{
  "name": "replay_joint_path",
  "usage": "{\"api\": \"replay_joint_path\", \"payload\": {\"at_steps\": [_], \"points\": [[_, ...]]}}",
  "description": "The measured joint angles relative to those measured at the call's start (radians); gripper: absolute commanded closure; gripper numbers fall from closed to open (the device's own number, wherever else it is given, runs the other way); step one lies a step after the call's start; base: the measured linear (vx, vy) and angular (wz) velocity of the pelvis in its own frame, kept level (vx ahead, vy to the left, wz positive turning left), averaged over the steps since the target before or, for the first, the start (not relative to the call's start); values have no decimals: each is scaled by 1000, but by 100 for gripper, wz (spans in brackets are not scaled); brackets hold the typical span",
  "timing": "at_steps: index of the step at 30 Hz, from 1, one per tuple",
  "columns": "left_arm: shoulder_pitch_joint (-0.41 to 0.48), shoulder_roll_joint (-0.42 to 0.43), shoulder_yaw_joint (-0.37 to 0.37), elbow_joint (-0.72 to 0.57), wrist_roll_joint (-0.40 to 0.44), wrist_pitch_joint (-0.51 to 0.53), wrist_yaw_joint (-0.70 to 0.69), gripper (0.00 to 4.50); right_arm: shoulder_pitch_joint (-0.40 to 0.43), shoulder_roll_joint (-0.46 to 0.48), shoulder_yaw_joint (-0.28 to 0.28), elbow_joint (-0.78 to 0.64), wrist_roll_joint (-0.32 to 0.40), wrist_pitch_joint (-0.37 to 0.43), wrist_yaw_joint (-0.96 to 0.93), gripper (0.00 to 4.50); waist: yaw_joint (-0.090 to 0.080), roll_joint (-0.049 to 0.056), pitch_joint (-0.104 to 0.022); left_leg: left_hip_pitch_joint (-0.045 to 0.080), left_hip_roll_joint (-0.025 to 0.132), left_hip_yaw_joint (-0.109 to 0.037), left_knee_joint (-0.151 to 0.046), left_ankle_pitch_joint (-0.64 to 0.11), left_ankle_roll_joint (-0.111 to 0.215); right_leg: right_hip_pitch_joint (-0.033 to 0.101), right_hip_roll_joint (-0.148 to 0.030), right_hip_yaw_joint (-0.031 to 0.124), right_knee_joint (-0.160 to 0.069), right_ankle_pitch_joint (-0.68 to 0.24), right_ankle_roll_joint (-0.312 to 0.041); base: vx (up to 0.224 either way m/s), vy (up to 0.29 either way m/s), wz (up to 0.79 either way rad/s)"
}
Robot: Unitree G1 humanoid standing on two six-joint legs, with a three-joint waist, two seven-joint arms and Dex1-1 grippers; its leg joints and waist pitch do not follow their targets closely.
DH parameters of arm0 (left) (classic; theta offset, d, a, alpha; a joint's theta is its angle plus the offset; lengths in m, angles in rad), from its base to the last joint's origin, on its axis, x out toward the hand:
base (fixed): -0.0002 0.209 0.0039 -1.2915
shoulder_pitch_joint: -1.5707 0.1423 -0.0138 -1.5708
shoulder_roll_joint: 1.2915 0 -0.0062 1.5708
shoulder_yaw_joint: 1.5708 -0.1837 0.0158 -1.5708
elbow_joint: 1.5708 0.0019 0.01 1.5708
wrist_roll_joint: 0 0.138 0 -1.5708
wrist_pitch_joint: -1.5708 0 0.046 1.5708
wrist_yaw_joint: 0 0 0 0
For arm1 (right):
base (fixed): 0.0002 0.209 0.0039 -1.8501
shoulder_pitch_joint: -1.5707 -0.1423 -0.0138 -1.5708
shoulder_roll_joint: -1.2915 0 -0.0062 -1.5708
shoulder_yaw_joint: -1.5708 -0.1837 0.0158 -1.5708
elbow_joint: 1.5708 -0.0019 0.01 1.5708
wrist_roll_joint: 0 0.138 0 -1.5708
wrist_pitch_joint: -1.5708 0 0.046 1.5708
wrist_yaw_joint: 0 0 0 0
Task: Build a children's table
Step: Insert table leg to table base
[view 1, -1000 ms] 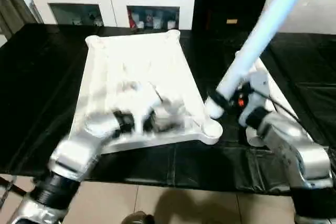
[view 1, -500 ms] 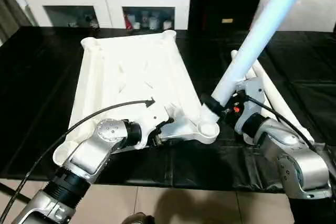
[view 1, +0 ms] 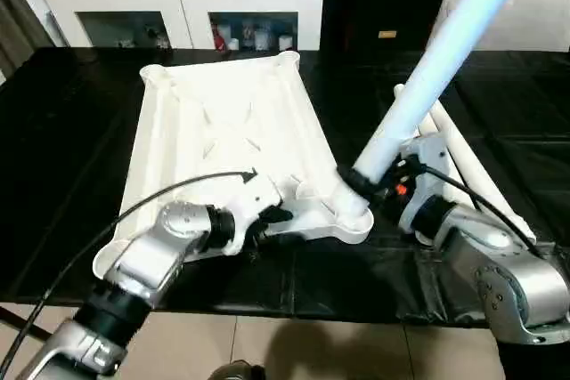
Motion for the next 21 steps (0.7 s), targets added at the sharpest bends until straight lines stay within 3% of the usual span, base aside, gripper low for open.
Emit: {"api": "replay_joint_path", "payload": {"at_steps": [10,15,16,21], "points": [[0,-1,0,7,9,2,-27,350,0,-10,1,26,-20,-78,30,261,1,1,0,0,0,0,0,0,0,0,0,0,0,0,0,0,0,0],[0,-1,-5,8,21,-1,-39,386,-7,-37,3,30,-17,-36,47,261,1,4,-1,0,0,0,0,0,0,0,0,0,0,0,0,0,0,0],[-1,-1,-8,9,23,-4,-39,412,-7,-42,3,32,-17,-38,58,261,1,4,-1,0,0,0,0,0,0,0,0,0,0,0,0,0,0,0],[-12,0,-17,19,46,-27,-69,436,-6,-74,40,60,-42,-85,103,261,-2,4,-1,0,0,0,0,0,0,0,0,1,0,0,0,0,0,0]]}}
